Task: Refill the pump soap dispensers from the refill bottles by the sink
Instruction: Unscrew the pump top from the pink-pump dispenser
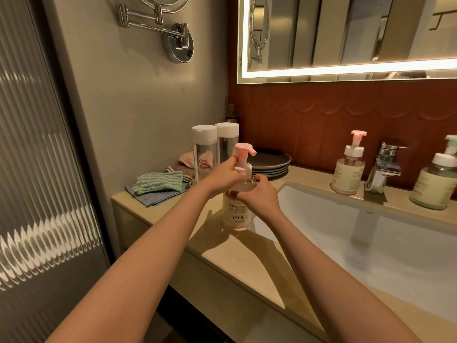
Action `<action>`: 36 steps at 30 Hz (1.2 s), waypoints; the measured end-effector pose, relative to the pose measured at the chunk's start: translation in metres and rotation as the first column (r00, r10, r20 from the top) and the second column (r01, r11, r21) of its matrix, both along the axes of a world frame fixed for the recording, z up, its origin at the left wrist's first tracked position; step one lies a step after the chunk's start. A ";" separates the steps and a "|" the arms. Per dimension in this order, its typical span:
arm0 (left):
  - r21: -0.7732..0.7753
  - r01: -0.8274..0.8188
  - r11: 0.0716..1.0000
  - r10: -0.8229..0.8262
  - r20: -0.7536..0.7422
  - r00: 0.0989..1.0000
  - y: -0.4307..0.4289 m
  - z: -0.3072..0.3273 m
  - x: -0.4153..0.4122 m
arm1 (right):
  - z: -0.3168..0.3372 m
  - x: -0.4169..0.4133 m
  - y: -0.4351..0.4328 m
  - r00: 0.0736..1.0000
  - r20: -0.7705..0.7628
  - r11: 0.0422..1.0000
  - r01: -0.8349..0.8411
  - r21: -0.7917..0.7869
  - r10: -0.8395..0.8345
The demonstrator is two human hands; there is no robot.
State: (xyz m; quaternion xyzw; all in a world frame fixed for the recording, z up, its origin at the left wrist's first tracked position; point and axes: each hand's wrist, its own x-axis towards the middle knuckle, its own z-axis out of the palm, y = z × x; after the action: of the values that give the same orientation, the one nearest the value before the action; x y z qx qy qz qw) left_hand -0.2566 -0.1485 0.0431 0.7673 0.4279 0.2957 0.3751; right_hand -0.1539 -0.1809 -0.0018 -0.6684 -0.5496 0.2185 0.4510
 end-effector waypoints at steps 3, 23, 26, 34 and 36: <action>0.045 -0.040 0.998 0.039 0.032 0.999 0.003 -0.006 0.000 | 0.001 -0.001 0.001 0.998 0.048 0.999 -0.038 0.001 0.038; 0.247 -0.284 0.926 0.306 -0.055 0.951 0.010 -0.010 -0.001 | -0.007 -0.021 0.003 0.989 0.149 0.997 0.008 0.072 -0.019; 0.124 -0.210 0.970 0.207 0.040 0.978 0.004 -0.007 -0.007 | -0.010 -0.022 0.004 0.990 0.130 0.997 0.048 0.066 -0.056; 0.092 -0.260 0.961 0.235 0.218 0.947 0.004 -0.001 -0.028 | -0.009 -0.027 0.002 0.996 0.077 0.997 0.033 0.066 -0.038; 0.058 -0.150 0.987 0.141 0.143 0.980 0.001 -0.002 -0.024 | -0.010 -0.032 0.005 0.994 0.103 0.998 0.026 0.053 -0.032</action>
State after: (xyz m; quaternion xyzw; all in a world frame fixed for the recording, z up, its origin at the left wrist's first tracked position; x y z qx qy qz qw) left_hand -0.2807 -0.1476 0.0407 0.7239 0.4454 0.3895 0.3547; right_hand -0.1863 -0.1756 -0.0114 -0.6750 -0.5679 0.1628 0.4419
